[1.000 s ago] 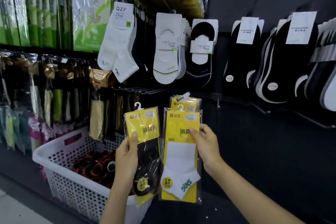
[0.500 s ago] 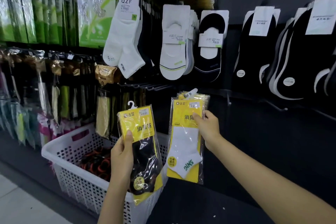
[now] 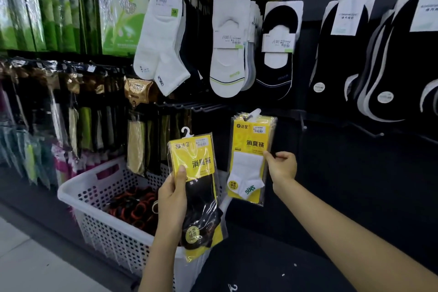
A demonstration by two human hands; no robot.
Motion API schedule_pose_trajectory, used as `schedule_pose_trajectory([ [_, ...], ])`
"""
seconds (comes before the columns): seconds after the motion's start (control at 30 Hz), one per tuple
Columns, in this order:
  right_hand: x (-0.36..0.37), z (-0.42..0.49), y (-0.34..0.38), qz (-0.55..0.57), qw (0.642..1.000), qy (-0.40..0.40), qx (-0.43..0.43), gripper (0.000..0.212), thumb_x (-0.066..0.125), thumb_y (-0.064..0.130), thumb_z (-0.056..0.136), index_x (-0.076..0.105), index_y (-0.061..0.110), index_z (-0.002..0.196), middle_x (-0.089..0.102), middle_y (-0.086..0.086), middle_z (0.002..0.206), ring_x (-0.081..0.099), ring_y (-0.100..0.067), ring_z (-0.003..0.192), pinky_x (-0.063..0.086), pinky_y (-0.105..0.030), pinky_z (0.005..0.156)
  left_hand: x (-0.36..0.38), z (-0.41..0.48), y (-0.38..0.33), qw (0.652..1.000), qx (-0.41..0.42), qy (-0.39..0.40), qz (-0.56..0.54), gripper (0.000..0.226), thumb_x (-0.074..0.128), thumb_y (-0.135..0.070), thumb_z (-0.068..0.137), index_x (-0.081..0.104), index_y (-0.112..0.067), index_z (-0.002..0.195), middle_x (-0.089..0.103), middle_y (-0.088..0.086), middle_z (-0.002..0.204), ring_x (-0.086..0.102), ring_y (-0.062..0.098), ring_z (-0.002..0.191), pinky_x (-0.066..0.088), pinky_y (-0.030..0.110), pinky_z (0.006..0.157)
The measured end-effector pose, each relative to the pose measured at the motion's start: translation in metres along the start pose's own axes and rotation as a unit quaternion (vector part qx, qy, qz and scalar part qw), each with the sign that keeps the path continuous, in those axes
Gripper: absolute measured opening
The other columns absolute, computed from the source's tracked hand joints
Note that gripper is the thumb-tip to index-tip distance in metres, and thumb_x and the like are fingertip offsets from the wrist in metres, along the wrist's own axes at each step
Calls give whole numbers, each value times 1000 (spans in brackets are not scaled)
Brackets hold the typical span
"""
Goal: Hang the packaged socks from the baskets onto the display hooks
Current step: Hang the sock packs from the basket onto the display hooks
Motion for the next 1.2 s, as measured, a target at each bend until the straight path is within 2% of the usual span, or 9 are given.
schedule_pose_trajectory([
  [0.17, 3, -48, 9, 16, 984, 172, -36, 15, 63, 27, 90, 59, 15, 98, 62, -7, 105, 60, -17, 93, 50, -30, 82, 17, -7, -4, 999, -4, 36, -7, 16, 43, -40, 97, 58, -42, 91, 61, -44, 78, 54, -28, 77, 36, -6, 58],
  [0.27, 12, -82, 17, 11, 953, 299, -40, 21, 57, 33, 93, 62, 17, 105, 67, -4, 105, 64, -13, 95, 52, -23, 83, 30, -11, -4, 998, -3, 67, -20, 25, 44, -40, 95, 67, -31, 100, 71, -23, 93, 65, -8, 86, 45, 2, 65],
  [0.37, 13, -101, 19, 61, 934, 351, -29, 18, 57, 26, 93, 64, 18, 107, 72, 1, 104, 69, -9, 95, 54, -16, 74, 42, -15, -6, 994, -2, 100, -38, 28, 48, -41, 91, 69, -26, 102, 73, -10, 98, 68, 3, 92, 50, 10, 72],
  [0.5, 2, -100, 21, 97, 935, 341, -27, 15, 57, 21, 93, 65, 18, 106, 75, -1, 98, 72, -11, 88, 55, -17, 69, 49, -19, -8, 992, 0, 120, -40, 33, 49, -45, 87, 67, -26, 107, 72, -10, 102, 66, 4, 98, 50, 12, 79],
  [0.6, -8, -91, 22, 118, 948, 291, -42, 14, 58, 20, 93, 65, 18, 105, 75, 0, 96, 72, -13, 88, 57, -20, 70, 53, -20, -9, 990, -17, 128, -58, 44, 50, -50, 83, 63, -25, 116, 71, -5, 108, 65, 9, 103, 51, 28, 90],
  [0.7, -16, -77, 24, 126, 965, 222, -59, 14, 58, 20, 93, 65, 15, 103, 75, 1, 93, 72, -12, 86, 57, -21, 69, 60, -21, -9, 984, -21, 161, -76, 41, 46, -47, 86, 60, -28, 119, 71, -5, 108, 68, 10, 99, 56, 24, 78],
  [0.77, -18, -69, 27, 121, 971, 195, -67, 11, 57, 21, 94, 65, 17, 101, 74, -1, 97, 71, -14, 90, 57, -27, 76, 65, -23, -6, 981, -27, 174, -77, 39, 44, -44, 89, 58, -28, 122, 71, -9, 109, 66, 8, 102, 54, 20, 79],
  [0.93, -7, -56, 33, 73, 975, 192, -83, 9, 57, 22, 94, 64, 17, 94, 72, -3, 99, 68, -20, 96, 54, -38, 90, 67, -23, 4, 980, -50, 178, -71, 41, 46, -53, 83, 59, -38, 119, 67, -9, 118, 62, 6, 111, 48, 29, 96],
  [1.2, 16, -27, 27, 23, 987, 151, -44, 17, 59, 25, 93, 62, 9, 90, 61, -3, 88, 58, -14, 80, 50, -31, 76, 60, -16, 38, 982, -85, 166, -15, 43, 44, -54, 89, 56, -35, 126, 61, -15, 125, 53, 2, 119, 39, 37, 108],
])
Point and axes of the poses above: each hand's wrist, its own z-axis towards the middle knuckle, its own x-axis out of the palm, y = z × x, the point moved 5 cm from there along z, towards the middle knuckle
